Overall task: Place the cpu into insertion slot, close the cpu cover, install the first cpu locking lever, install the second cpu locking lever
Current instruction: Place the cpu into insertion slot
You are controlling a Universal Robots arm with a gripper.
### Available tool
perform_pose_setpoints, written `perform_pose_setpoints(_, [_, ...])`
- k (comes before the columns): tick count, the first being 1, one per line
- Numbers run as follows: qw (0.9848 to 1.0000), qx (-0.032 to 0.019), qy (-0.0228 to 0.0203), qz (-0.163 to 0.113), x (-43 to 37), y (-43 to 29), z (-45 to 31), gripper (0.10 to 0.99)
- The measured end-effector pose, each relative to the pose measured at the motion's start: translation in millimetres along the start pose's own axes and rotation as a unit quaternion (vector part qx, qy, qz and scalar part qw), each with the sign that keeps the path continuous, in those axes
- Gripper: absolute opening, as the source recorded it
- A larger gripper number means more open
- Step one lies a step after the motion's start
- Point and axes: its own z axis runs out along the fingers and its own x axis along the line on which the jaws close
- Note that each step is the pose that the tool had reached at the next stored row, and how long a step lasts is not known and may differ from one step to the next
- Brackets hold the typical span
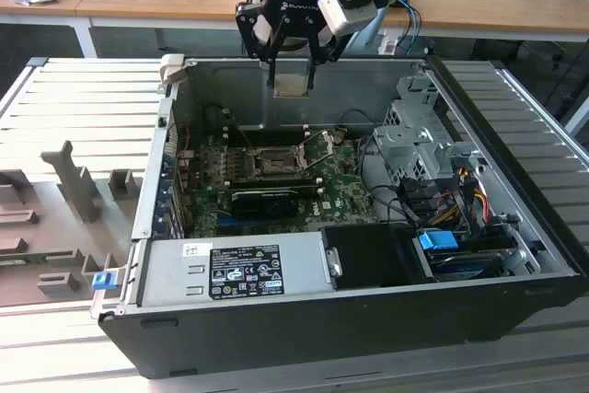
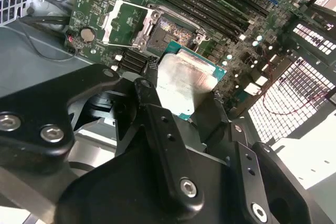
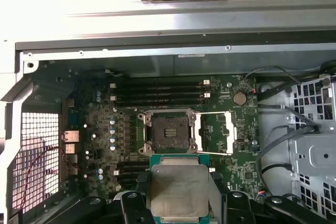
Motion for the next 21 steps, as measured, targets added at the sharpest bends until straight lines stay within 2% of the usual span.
perform_pose_setpoints(12, [1.0,-0.0001,-0.0005,0.006,0.0,0.0,0.5,0.529])
perform_pose_setpoints(21, [0.9998,-0.0004,-0.0019,0.021,0.0,0.0,0.7,0.529])
